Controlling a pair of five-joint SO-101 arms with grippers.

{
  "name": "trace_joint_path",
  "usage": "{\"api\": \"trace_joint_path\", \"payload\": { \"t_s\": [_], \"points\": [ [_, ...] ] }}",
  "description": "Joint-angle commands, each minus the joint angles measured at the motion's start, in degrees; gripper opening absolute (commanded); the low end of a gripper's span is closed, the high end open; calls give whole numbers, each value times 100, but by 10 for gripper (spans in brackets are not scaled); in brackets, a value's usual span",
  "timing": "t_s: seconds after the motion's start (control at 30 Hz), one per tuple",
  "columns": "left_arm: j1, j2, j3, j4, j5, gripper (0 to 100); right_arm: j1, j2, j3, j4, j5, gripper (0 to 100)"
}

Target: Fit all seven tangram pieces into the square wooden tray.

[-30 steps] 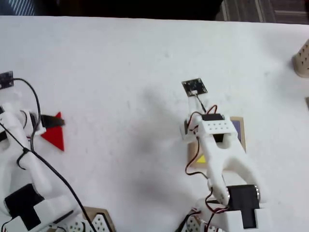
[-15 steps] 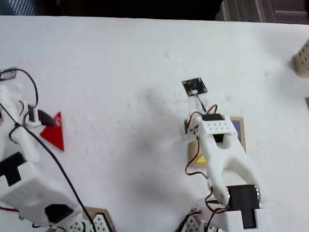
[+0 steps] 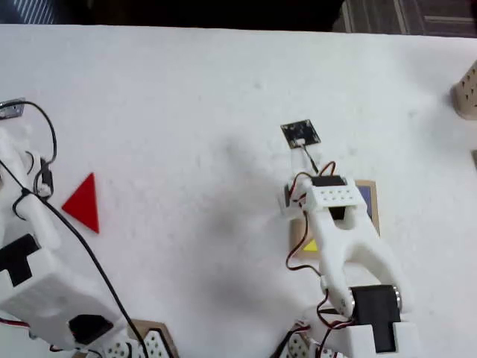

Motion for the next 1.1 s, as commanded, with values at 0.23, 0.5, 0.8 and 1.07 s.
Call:
{"api": "trace_joint_path", "payload": {
  "t_s": [0.23,0.5,0.8,1.07],
  "points": [
    [576,-40,-255,299,-730,23,-57,-22,-35,-84,79,112],
    [734,-31,-246,299,-721,23,-57,-22,-35,-66,79,112],
    [734,-1253,1591,-1169,-712,27,-57,-22,-35,-75,79,112],
    [611,-1235,1987,-1732,211,223,-57,-22,-35,-75,79,112]
  ]
}}
